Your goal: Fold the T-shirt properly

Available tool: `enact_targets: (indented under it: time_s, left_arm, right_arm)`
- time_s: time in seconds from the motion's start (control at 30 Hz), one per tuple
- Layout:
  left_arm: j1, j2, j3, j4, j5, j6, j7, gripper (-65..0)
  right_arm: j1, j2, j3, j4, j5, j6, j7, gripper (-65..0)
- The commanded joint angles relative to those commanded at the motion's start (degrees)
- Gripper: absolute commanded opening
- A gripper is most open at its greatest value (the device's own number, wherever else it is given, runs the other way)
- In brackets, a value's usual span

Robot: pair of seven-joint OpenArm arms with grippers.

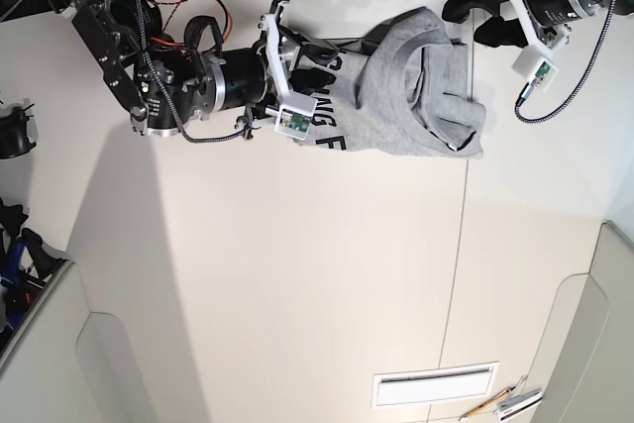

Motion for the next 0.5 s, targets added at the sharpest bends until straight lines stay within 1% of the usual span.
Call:
enact_targets:
  time_s: [0.1,0.13,0.2,0.27,0.37,0.43,0.5]
  left_arm:
    - [-0.1,3.1,0.0,-3.2,0.1,0.0,-1.3,-22.8]
    - [-0.3,4.0,0.0,-4.4,0.7,0.0,-2.3,-22.8]
    - [-0.6,5.7,0.0,-6.3,3.1,0.0,-4.7,-22.8]
    - [-1.6,7.2,0.0,-7.3,4.6,0.0,-4.9,-22.8]
    - [-2.7,8.5,0.0,-7.6,5.4,0.0,-5.5,-22.8]
    - [-2.8,8.6,0.0,-7.6,5.6,0.0,-5.9,-22.8]
    - [-2.9,8.6,0.0,-8.2,7.5,0.0,-7.8,-22.9]
  right_arm:
    - [0.0,0.0,-2.0,0.0,-4.0,-0.46,3.5,-41.4]
    - [0.0,-0.2,-2.3,0.0,-5.4,-0.92,4.6,-41.4]
    - [0.0,-0.2,-2.5,-0.1,-7.6,-1.05,5.6,-41.4]
    - [0.0,-0.2,-2.5,-0.6,-9.6,-1.05,6.3,-41.4]
    - [-0.2,-0.2,-2.5,-3.2,-9.9,-1.03,8.0,-41.4]
    - [-0.5,-0.2,-2.5,-5.4,-11.8,-1.03,10.8,-41.4]
    - [-0.5,-0.4,-2.5,-8.0,-13.6,-1.14,13.3,-41.4]
